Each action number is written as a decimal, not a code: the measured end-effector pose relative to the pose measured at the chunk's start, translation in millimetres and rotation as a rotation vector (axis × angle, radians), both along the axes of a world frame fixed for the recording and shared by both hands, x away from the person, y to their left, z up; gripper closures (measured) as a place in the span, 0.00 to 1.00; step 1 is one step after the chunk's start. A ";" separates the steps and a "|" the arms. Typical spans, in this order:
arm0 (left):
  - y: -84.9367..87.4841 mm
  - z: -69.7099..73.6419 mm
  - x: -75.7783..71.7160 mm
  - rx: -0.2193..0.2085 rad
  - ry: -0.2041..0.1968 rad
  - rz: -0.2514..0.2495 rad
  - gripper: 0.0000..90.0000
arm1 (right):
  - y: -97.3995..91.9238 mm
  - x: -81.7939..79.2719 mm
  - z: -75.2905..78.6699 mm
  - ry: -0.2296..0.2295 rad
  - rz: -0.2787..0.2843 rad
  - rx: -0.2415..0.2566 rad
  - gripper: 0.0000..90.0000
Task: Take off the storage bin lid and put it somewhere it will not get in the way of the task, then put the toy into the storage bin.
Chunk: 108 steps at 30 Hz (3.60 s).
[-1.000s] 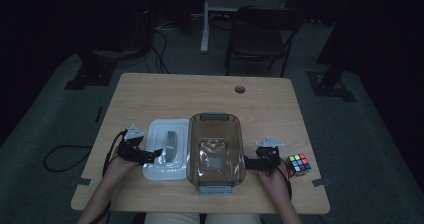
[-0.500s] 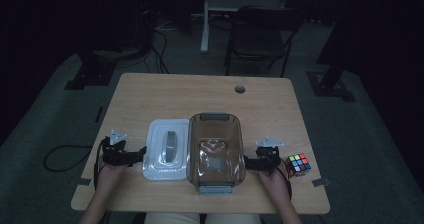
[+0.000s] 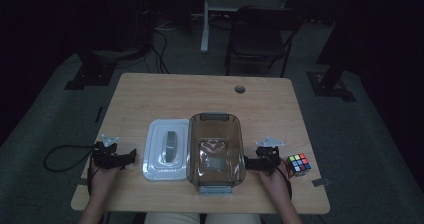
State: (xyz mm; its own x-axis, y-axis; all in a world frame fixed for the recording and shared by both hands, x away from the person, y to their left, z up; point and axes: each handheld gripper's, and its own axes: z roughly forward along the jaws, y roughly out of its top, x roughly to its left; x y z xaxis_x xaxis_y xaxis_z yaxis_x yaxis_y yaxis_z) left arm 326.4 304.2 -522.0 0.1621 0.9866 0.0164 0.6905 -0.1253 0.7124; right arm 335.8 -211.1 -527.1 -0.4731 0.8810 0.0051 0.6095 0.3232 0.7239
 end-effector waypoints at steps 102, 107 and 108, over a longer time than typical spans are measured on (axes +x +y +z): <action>-2.3 -1.5 -0.4 -0.001 0.035 -0.010 0.03 | -128.6 -78.1 31.6 -0.077 -0.299 0.060 0.15; -2.3 -1.5 -0.4 -0.001 0.035 -0.010 0.03 | -131.4 -77.8 16.3 -0.043 -0.303 0.084 0.16; -2.3 -1.5 -0.4 -0.001 0.035 -0.010 0.03 | -131.6 -78.0 13.8 -0.039 -0.302 0.083 0.16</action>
State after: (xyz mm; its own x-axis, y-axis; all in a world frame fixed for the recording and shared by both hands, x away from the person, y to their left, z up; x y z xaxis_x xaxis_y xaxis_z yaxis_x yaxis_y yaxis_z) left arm 326.0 302.0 -523.6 0.1722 0.9850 0.0098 0.7138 -0.1316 0.6879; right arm 257.8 -342.7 -513.3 -0.1911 0.9791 0.0699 0.6399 0.0703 0.7653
